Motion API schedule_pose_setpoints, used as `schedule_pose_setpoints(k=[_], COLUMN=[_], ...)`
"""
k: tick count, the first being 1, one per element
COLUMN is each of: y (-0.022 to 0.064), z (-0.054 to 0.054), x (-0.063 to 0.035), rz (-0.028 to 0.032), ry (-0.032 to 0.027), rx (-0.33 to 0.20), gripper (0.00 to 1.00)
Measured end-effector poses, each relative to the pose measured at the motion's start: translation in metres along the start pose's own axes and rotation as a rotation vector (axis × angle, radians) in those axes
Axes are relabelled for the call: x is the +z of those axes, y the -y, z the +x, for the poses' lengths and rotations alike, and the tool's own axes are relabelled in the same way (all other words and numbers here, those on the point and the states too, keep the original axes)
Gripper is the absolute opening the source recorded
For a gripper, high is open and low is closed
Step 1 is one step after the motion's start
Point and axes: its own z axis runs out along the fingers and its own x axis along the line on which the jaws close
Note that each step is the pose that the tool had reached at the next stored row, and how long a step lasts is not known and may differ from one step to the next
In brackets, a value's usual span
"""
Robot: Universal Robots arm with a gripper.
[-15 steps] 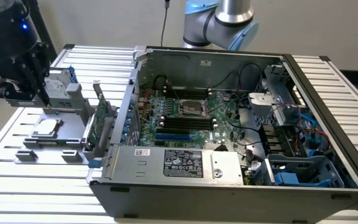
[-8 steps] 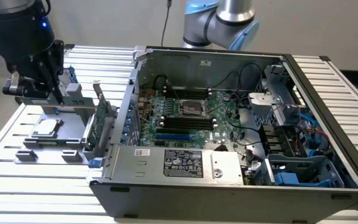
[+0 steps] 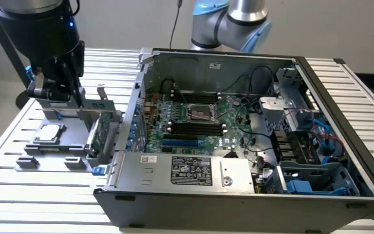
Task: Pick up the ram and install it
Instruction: 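Pick up the ram and move it above insertion slot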
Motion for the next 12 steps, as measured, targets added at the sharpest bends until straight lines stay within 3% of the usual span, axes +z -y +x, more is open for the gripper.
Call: schedule_pose_setpoints(k=[12], y=[0.0451], z=[-0.005], x=[-0.0078], rz=[-0.0055], ry=[0.0145], rx=[-0.002], gripper=[0.14])
